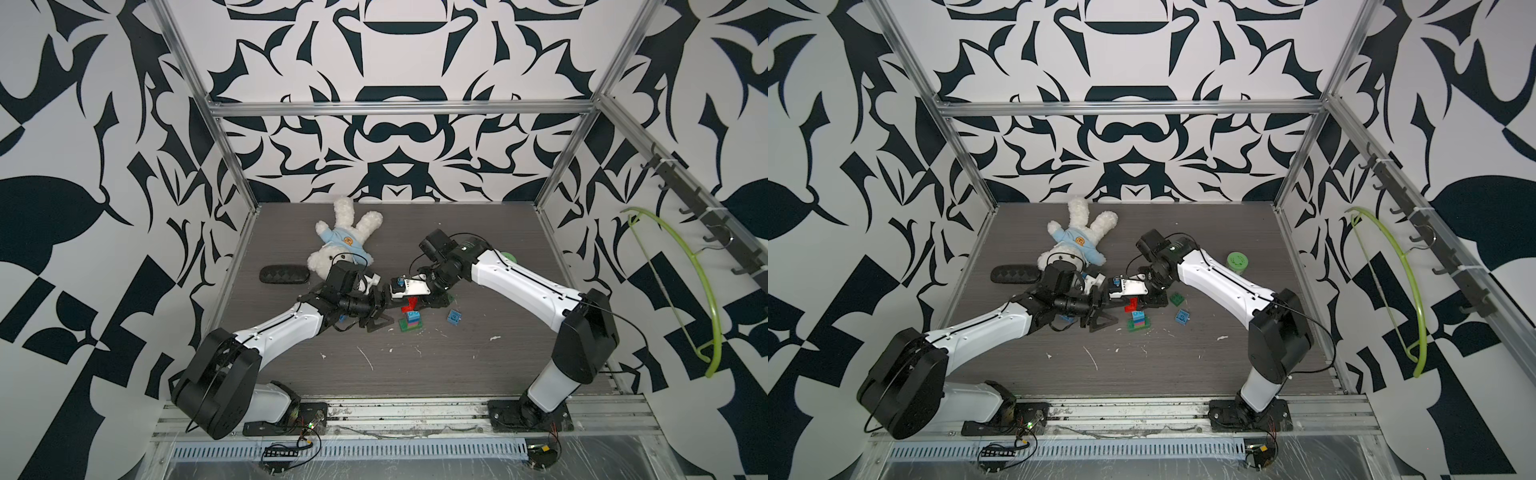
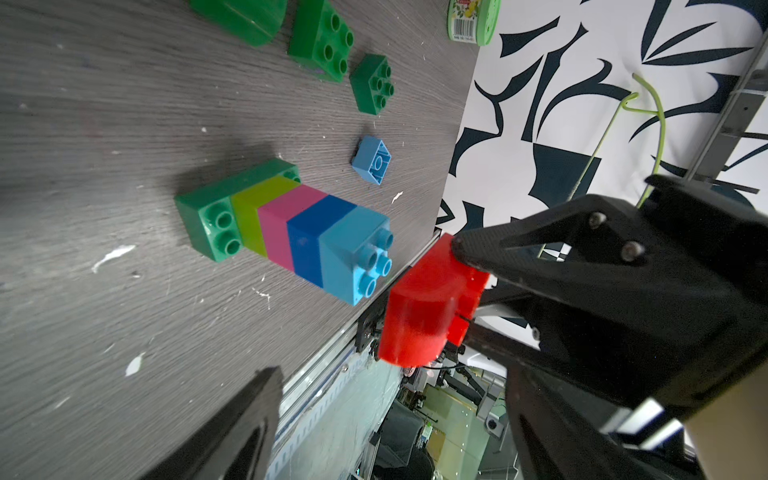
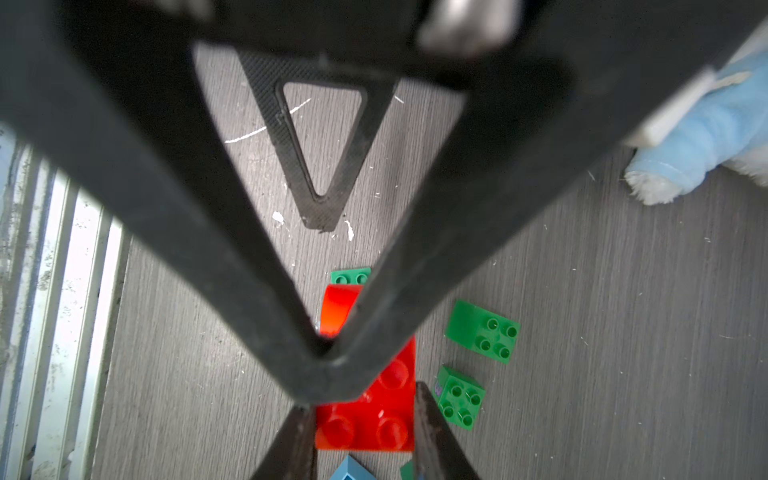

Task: Assemble the number 1 with lego
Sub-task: Pick up the lego brick from the center of the board, then assemble the lego brick with the lego brick.

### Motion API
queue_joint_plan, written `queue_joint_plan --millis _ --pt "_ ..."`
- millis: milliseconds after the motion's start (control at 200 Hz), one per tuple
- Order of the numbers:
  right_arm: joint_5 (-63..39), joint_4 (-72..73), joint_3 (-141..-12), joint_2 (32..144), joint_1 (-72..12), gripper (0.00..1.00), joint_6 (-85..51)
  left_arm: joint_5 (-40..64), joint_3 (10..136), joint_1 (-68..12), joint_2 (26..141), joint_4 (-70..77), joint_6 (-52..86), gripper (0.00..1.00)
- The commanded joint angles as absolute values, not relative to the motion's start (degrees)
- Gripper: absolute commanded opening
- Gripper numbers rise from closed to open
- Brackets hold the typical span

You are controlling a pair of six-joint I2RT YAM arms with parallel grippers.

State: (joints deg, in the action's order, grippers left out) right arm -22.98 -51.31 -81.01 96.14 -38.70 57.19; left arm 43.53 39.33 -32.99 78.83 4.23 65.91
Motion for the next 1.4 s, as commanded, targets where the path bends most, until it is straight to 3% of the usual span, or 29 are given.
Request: queue_joint_plan --millis 0,780,940,1395 --pt "-25.0 -50.8 -80.6 96.5 -38.4 0.00 58.1 45.5 41.4 -32.7 80.3 3.2 64.5 0.88" --pt "-24.1 -49.9 -77.6 96.9 -38.3 0.00 58.8 47.2 43.1 -32.8 86.5 4.8 64.2 0.86" --pt "-23.4 -50.1 -77.4 97.4 -38.3 0.00 59.3 47.6 43.3 -32.7 87.3 4.6 64.2 0.80" --pt "-22.7 -50.3 -76.7 98.4 -38.5 0.00 60.3 48.2 44.5 -32.7 88.8 1.5 62.9 0.78"
